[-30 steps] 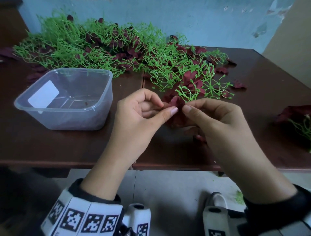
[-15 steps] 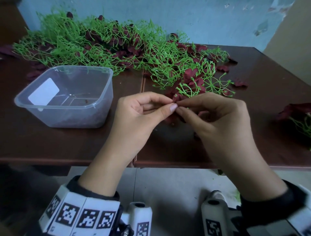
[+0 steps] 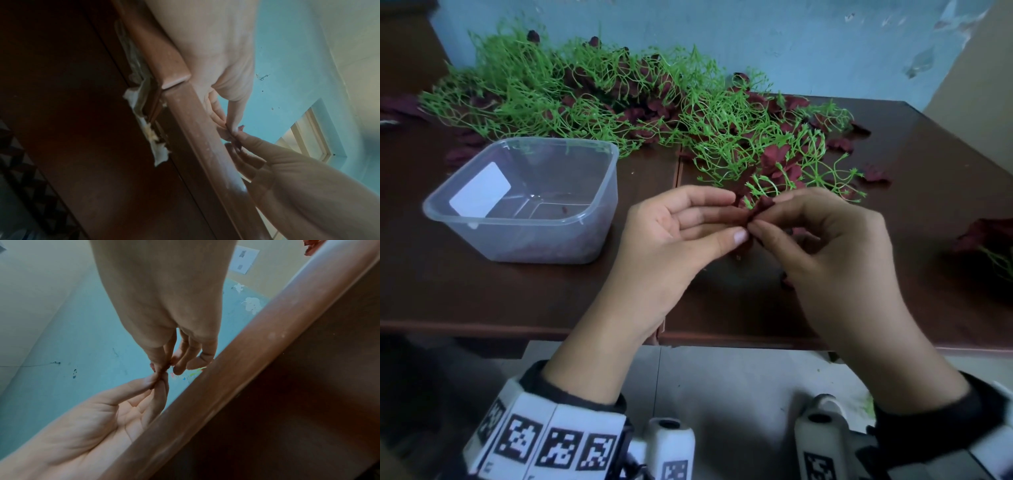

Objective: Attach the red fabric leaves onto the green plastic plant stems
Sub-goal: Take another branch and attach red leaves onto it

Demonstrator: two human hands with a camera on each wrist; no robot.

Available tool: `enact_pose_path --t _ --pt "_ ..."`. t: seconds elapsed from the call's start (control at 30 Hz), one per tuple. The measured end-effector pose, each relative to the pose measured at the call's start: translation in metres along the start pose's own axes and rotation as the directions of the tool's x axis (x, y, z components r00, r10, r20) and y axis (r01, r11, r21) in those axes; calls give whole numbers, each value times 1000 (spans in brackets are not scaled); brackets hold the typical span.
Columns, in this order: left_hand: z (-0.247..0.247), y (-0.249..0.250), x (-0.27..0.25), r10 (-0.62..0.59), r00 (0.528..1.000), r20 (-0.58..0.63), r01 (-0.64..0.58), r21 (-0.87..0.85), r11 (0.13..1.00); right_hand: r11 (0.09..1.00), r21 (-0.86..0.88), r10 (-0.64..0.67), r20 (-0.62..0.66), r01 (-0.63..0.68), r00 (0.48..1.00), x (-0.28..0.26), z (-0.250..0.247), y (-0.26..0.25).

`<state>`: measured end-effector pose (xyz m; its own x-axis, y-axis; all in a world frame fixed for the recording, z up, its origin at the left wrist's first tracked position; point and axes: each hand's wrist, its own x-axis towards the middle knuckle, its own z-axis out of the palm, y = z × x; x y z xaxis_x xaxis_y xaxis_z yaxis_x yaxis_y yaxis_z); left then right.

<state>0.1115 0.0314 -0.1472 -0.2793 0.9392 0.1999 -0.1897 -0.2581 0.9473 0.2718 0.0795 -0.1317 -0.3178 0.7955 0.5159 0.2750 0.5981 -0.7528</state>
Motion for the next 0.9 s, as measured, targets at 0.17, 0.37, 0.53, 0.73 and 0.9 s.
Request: enact_pose_path --t 0.17,0.37,0.53,0.73,0.9 --pt "1 2 0 1 1000 -14 -1 -6 1000 991 102 87 32 -90 996 0 -2 -6" --pt "0 3 -1 -8 1000 2 8 -55 998 974 162 145 105 -160 984 -2 -4 -9" --pt "0 3 -1 -45 997 60 50 -84 995 969 159 174 99 -189 980 -1 -6 -8" --pt "-1 1 1 -35 999 39 39 -96 995 960 184 192 122 -213 974 -2 -6 -7" --pt "-1 0 1 -46 999 1 46 -116 992 959 191 184 139 -209 973 -3 -6 -9"
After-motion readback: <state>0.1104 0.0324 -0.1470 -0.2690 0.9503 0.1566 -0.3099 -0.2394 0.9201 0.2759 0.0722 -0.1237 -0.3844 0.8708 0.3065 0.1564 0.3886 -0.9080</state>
